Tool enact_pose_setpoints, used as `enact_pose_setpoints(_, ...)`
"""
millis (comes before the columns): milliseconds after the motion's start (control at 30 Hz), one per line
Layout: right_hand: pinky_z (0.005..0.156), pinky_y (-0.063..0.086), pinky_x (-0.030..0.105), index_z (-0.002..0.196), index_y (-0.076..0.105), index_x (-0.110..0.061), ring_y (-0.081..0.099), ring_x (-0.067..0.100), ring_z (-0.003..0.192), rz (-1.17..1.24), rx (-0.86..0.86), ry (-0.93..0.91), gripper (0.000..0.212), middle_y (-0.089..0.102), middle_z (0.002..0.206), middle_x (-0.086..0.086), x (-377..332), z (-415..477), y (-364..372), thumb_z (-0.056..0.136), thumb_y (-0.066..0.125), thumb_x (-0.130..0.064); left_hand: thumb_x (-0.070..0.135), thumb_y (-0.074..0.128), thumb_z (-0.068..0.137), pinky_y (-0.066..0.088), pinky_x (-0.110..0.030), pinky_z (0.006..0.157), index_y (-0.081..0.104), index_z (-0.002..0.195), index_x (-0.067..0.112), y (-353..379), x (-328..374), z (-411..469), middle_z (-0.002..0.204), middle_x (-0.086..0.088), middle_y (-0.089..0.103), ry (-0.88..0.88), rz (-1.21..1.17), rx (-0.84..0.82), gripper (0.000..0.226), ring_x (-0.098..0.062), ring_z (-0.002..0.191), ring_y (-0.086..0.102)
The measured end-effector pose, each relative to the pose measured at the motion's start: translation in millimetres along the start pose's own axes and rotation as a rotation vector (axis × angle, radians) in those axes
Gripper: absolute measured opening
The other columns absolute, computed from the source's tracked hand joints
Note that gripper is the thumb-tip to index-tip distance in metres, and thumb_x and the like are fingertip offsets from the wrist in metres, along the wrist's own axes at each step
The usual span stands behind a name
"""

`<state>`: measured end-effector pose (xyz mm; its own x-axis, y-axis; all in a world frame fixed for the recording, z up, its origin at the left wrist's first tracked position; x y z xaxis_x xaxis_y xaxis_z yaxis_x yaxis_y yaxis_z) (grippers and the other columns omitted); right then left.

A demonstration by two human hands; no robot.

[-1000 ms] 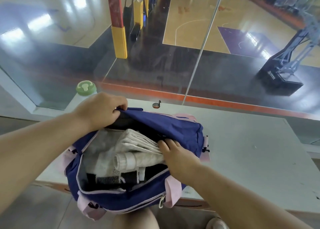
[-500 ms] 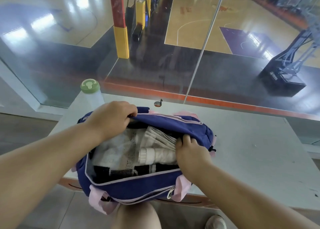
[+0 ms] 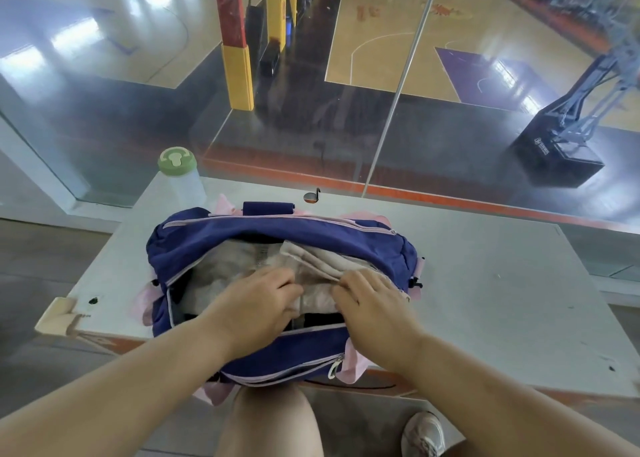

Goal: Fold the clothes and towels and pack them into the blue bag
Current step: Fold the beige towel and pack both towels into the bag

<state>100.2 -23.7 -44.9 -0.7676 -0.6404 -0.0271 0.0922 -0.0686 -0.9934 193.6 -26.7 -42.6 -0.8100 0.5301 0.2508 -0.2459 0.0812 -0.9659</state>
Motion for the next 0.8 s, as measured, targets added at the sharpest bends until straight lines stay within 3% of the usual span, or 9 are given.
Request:
enact_pose_setpoints(67,0.071,0.058,0.038,0.094,0.068,-0.012,0.064,0.027,0.083,0.006,-0.047,0.016,0.037,0.066,0.091,0.005,1,4,5,0.06,0.081,-0.009,0.029,0.067,0.076,0.052,-0.027,0.067,0.07,0.097,0.019,3,-4,-1,0.091,0.003,0.063,-0.03,-0.042,0.008,0.023,-0.019,0.084,0.063)
enact_pose_setpoints(133,0.081,0.055,0.039,0.106,0.066,-0.01,0.062,0.03,0.097,0.048,-0.114,0.12,0.035,0.066,0.106,0.009,9,11,4,0.072,0.073,-0.008,0.025,0.074,0.073,0.047,-0.024,0.068,0.07,0.094,0.02,6,-7,-2,0.089,0.003,0.062,-0.047,-0.066,-0.005,0.022,-0.019,0.083,0.061)
enact_pose_setpoints(200,0.086,0.048,0.036,0.123,0.055,-0.008,0.054,0.031,0.114,0.064,-0.221,0.224,0.036,0.055,0.127,0.011,21,17,10,0.087,0.056,-0.006,0.029,0.064,0.078,0.051,-0.028,0.071,0.069,0.095,0.021,12,-5,-3,0.091,0.003,0.059,-0.029,-0.091,-0.039,0.02,-0.02,0.084,0.059)
enact_pose_setpoints(267,0.08,0.048,0.037,0.126,0.05,-0.007,0.054,0.031,0.113,-0.03,-0.306,0.254,0.038,0.05,0.131,0.011,27,24,14,0.088,0.052,-0.004,0.036,0.049,0.08,0.054,-0.034,0.067,0.068,0.096,0.023,20,-2,-6,0.092,0.003,0.057,-0.018,-0.093,-0.08,0.028,-0.02,0.083,0.057)
enact_pose_setpoints(367,0.087,0.046,0.039,0.13,0.044,-0.004,0.052,0.035,0.113,-0.084,-0.41,0.204,0.042,0.045,0.132,0.019,20,31,33,0.088,0.052,-0.007,0.031,0.061,0.07,0.055,-0.03,0.055,0.071,0.089,0.026,27,-2,-10,0.085,0.004,0.058,-0.019,-0.056,-0.114,0.022,-0.019,0.074,0.058)
enact_pose_setpoints(467,0.1,0.042,0.046,0.142,0.025,-0.007,0.034,0.043,0.13,-0.001,-0.568,0.184,0.062,0.013,0.148,0.026,14,25,60,0.087,0.053,-0.013,0.03,0.066,0.077,0.054,-0.035,0.068,0.07,0.1,0.025,33,-2,-12,0.099,0.0,0.052,-0.061,-0.091,-0.148,0.024,-0.022,0.093,0.051)
enact_pose_setpoints(567,0.111,0.029,0.051,0.151,0.002,-0.022,0.002,0.038,0.144,0.057,-0.71,0.243,0.079,-0.019,0.156,0.013,21,14,75,0.088,0.052,-0.019,0.039,0.058,0.086,0.05,-0.035,0.083,0.06,0.117,0.032,40,-6,-16,0.112,0.001,0.037,-0.146,-0.087,-0.194,0.032,-0.019,0.106,0.038)
enact_pose_setpoints(667,0.105,0.036,0.052,0.149,0.01,-0.019,0.014,0.039,0.141,0.037,-0.651,0.243,0.075,-0.009,0.157,0.016,19,15,68,0.088,0.051,-0.02,0.045,0.056,0.086,0.045,-0.028,0.081,0.05,0.127,0.037,44,-9,-22,0.119,0.001,0.033,-0.179,-0.079,-0.243,0.041,-0.019,0.105,0.045)
enact_pose_setpoints(800,0.085,0.045,0.043,0.131,0.041,-0.011,0.05,0.038,0.114,-0.098,-0.409,0.095,0.049,0.042,0.133,0.017,-5,28,43,0.084,0.054,-0.013,0.047,0.057,0.086,0.045,-0.03,0.077,0.035,0.128,0.029,45,-21,-33,0.123,-0.001,0.041,-0.278,-0.087,-0.289,0.051,-0.025,0.098,0.056)
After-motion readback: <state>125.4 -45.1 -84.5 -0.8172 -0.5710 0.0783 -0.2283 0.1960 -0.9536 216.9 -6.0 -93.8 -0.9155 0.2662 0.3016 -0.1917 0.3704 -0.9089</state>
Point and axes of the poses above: each hand's wrist, its own z-axis towards the middle knuckle, its own y-axis out of the palm, x = y × z, the point moved 10 cm from there along z, towards the middle knuckle
